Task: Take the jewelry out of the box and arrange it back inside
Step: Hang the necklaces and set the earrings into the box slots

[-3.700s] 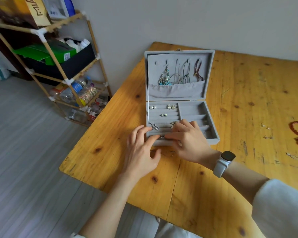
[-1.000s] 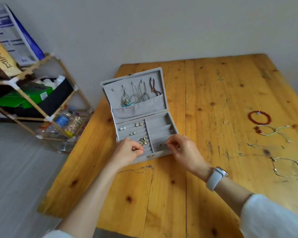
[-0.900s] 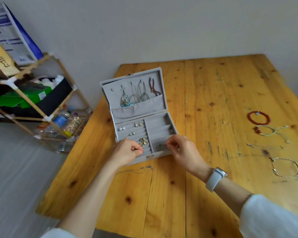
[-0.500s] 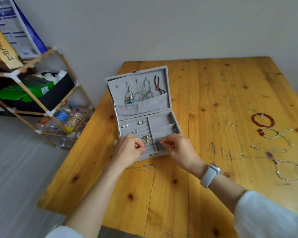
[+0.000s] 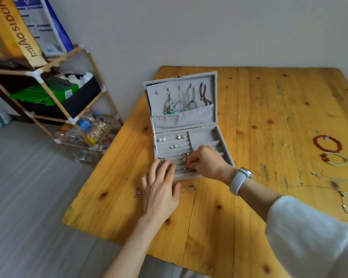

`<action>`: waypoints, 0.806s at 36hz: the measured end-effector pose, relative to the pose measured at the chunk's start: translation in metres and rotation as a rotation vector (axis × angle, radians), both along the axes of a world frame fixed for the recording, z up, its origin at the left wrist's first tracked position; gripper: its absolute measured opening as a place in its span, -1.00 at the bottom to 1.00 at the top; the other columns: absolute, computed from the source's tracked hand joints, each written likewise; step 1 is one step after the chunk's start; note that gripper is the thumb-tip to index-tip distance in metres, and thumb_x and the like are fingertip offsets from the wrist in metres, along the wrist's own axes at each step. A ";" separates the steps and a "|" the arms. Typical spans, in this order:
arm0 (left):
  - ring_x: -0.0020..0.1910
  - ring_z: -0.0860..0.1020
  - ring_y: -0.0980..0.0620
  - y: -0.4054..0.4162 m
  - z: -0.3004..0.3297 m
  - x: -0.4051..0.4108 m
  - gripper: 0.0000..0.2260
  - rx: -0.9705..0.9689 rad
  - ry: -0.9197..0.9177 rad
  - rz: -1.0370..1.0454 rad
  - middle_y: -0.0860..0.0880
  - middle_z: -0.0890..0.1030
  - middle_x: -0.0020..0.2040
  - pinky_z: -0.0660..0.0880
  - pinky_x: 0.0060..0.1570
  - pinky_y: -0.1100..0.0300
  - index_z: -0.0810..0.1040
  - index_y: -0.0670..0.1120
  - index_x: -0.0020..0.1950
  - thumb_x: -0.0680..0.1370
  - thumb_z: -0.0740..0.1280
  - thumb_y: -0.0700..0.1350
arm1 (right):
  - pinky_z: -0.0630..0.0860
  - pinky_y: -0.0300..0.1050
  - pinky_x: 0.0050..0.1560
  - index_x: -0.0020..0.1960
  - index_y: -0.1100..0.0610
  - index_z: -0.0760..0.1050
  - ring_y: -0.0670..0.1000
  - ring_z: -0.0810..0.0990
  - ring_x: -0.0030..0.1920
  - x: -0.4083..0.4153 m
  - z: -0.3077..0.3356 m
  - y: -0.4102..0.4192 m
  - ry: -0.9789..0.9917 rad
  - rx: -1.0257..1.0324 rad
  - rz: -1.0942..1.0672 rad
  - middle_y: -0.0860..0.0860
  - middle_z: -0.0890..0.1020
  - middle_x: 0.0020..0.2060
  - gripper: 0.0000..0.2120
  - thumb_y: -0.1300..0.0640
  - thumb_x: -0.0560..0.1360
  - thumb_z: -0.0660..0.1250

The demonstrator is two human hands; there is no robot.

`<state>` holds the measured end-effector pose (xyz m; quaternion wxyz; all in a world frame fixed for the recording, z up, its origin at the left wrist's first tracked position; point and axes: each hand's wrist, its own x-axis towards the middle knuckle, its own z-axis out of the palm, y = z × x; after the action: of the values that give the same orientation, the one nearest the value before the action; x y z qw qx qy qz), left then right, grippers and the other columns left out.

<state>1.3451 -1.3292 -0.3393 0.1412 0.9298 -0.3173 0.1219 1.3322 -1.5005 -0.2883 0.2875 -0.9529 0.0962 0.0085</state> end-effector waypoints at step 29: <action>0.44 0.16 -0.08 -0.003 -0.010 -0.005 -0.50 -0.062 0.027 0.024 -0.02 0.37 0.41 0.27 0.23 -0.22 0.41 -0.08 0.35 0.48 0.12 0.10 | 0.20 -0.05 -0.09 0.02 0.05 0.62 0.11 0.43 -0.04 -0.028 -0.022 0.011 -0.264 -0.207 0.001 0.04 0.51 -0.15 -0.69 0.08 0.48 0.12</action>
<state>1.3398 -1.3317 -0.3495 0.1727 0.9304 -0.3001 0.1205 1.3043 -1.4899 -0.3105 0.1981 -0.9703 0.0577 -0.1265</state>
